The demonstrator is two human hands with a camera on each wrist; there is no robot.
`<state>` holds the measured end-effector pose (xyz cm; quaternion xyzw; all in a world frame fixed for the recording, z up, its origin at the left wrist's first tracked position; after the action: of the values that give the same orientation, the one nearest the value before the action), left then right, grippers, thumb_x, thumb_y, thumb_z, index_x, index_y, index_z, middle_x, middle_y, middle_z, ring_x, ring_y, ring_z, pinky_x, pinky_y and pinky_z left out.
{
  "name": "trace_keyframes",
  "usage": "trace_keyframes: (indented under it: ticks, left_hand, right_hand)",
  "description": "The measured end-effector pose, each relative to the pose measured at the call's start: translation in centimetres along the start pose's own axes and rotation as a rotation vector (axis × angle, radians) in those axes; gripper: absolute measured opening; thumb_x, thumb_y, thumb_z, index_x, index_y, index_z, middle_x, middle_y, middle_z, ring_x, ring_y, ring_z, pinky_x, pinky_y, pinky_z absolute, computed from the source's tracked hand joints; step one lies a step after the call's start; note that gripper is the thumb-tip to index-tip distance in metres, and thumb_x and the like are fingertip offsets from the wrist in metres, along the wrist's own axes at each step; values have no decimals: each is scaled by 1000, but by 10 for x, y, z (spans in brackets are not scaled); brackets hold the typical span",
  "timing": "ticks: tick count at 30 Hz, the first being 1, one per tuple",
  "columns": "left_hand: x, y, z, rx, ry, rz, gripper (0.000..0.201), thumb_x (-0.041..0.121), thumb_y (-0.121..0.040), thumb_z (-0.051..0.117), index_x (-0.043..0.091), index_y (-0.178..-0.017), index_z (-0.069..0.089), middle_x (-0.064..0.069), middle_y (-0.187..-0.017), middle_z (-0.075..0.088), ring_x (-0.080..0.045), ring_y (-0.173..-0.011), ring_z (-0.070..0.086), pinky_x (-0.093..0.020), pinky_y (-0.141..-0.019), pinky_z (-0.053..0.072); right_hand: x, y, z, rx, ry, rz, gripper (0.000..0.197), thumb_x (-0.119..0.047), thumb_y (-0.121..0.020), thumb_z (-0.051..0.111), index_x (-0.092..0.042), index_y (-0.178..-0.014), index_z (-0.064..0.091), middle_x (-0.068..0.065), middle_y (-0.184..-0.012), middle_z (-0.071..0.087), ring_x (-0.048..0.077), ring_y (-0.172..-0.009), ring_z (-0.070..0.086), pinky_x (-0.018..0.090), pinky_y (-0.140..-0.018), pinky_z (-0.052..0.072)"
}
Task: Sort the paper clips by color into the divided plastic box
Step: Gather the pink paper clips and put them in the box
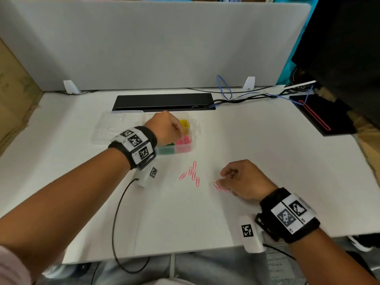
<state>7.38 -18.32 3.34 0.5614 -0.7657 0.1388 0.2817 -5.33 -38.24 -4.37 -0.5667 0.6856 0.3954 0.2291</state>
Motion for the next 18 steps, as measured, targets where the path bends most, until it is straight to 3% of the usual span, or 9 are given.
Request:
trace_keyframes:
  ticks: [3, 5, 8, 11, 13, 15, 18]
  left_hand:
    - [-9, 33, 36, -267, -129, -1, 9, 20, -81, 76, 18, -88, 73, 7, -78, 69, -9, -73, 65, -26, -74, 53]
    - [-17, 48, 61, -375, -356, 19, 27, 29, -79, 78, 19, -102, 68, 10, -87, 60, -11, -83, 58, -23, -77, 46]
    - [-6, 49, 78, -318, -332, 58, 28, 19, -80, 76, 10, -106, 70, 1, -98, 65, -16, -93, 60, -25, -79, 49]
    - [11, 51, 92, -341, -222, 113, 18, 17, -80, 75, 11, -97, 77, -2, -93, 73, -15, -86, 65, -23, -73, 51]
    - [10, 52, 86, -330, -147, 116, 20, 17, -82, 73, 12, -101, 76, 0, -96, 73, -14, -88, 65, -24, -78, 51]
    - [-3, 50, 70, -277, -94, 82, 22, 12, -85, 66, 12, -105, 75, 2, -103, 71, -13, -93, 64, -25, -84, 52]
    - [-32, 57, 59, -271, -28, -20, 25, 10, -87, 59, 15, -108, 71, 3, -102, 69, -11, -90, 65, -24, -83, 55]
  right_hand:
    - [6, 8, -9, 26, 282, 62, 29, -31, -70, 86, -18, -91, 70, -8, -83, 63, 5, -73, 58, 19, -66, 44]
    - [3, 12, -6, 26, 365, 89, 26, -28, -71, 85, -19, -90, 69, -7, -87, 63, 9, -80, 61, 20, -69, 47]
    - [-21, 4, 16, 2, 407, 48, 12, -20, -78, 78, -15, -86, 71, -4, -83, 67, 15, -81, 65, 22, -68, 48]
    - [-44, -8, 43, -42, 317, 12, 3, -11, -79, 74, -12, -82, 73, 1, -79, 70, 19, -74, 66, 22, -61, 48]
    - [-54, -14, 43, -36, 253, -27, 8, -9, -80, 71, -17, -82, 71, -2, -81, 68, 15, -67, 62, 20, -59, 46]
    - [-63, -20, 32, -49, 270, -106, 17, -10, -81, 72, -23, -92, 69, -4, -89, 64, 10, -69, 59, 22, -67, 47]
    - [-65, -24, 32, -241, 592, -194, 55, -21, -76, 78, -30, -127, 58, -7, -118, 51, 12, -103, 54, 27, -91, 46]
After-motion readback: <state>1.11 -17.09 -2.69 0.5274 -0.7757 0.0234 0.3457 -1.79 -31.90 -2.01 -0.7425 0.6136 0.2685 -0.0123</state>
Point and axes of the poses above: each hand's wrist, its own y-axis away from the middle knuckle, its own z-axis out of the palm, x = y × z, the point moved 9 cm from there along -y, towards the middle knuckle
